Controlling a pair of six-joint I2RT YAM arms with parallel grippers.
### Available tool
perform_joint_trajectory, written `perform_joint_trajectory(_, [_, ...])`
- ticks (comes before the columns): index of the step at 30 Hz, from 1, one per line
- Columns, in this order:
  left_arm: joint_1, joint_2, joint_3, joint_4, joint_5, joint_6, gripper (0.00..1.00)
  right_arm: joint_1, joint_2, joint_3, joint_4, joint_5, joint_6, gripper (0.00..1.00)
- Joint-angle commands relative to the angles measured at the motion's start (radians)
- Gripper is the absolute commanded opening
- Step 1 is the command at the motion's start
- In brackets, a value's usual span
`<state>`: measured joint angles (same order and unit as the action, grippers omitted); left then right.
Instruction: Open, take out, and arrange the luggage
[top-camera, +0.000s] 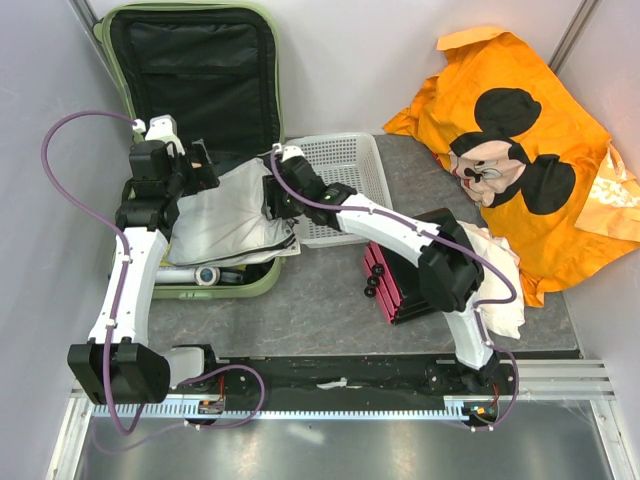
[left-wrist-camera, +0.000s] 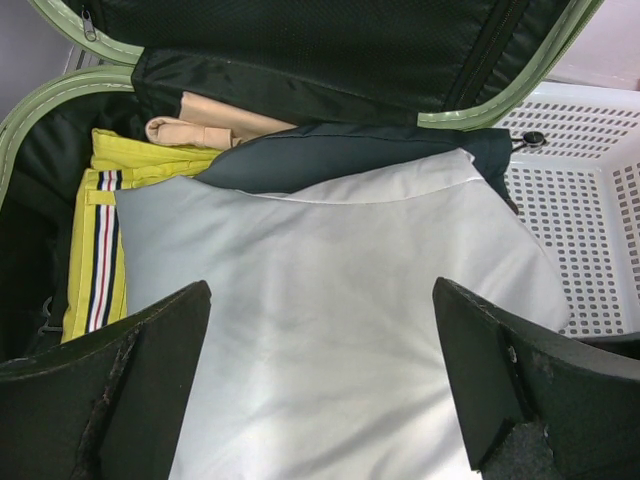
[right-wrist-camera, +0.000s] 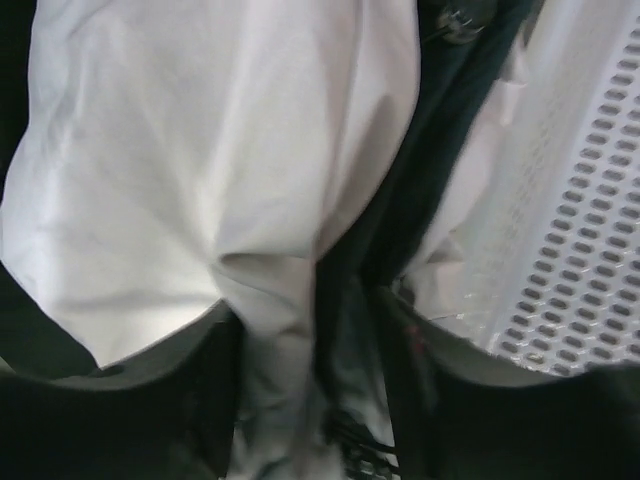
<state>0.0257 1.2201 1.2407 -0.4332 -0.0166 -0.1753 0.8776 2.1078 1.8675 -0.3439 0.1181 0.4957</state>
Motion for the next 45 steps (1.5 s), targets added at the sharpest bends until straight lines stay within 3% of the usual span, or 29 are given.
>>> perform_joint_trajectory(1, [-0.001, -0.014, 0.026, 0.028, 0.012, -0.023, 0.99, -0.048, -0.100, -0.054, 0.058, -0.072, 0.023, 0.66])
perform_joint_trajectory(6, [-0.001, -0.011, 0.026, 0.028, 0.012, -0.023, 0.99, -0.083, -0.111, -0.100, 0.102, -0.115, 0.029, 0.84])
perform_joint_trajectory(13, [0.000, -0.008, 0.023, 0.031, 0.043, -0.026, 0.99, -0.114, -0.043, -0.082, 0.118, -0.196, 0.020, 0.88])
perform_joint_trajectory(17, [-0.001, -0.007, 0.023, 0.031, 0.043, -0.026, 0.99, -0.112, -0.017, -0.079, 0.169, -0.307, 0.052, 0.84])
perform_joint_trajectory(23, [-0.001, -0.007, 0.023, 0.033, 0.050, -0.027, 0.99, -0.108, 0.014, -0.071, 0.178, -0.331, 0.070, 0.74])
perform_joint_trajectory(26, [-0.001, -0.007, 0.023, 0.033, 0.053, -0.027, 0.99, -0.101, 0.024, -0.056, 0.177, -0.336, 0.069, 0.54])
perform_joint_trajectory(29, [-0.001, -0.011, 0.023, 0.034, 0.052, -0.027, 0.99, -0.101, 0.029, -0.038, 0.177, -0.348, 0.069, 0.25])
perform_joint_trajectory(30, [-0.001, -0.010, 0.022, 0.034, 0.049, -0.027, 0.99, -0.101, 0.021, -0.037, 0.177, -0.347, 0.070, 0.06])
perform_joint_trajectory(31, [-0.001, -0.013, 0.022, 0.036, 0.049, -0.026, 0.99, -0.103, 0.014, -0.036, 0.187, -0.347, 0.072, 0.00])
perform_joint_trajectory(37, [-0.001, -0.016, 0.019, 0.037, 0.047, -0.026, 0.99, -0.163, -0.101, -0.096, 0.290, -0.338, 0.115, 0.00])
perform_joint_trajectory(45, [-0.001, -0.016, 0.011, 0.050, 0.082, -0.039, 0.99, -0.293, -0.307, -0.267, 0.292, -0.209, 0.099, 0.00])
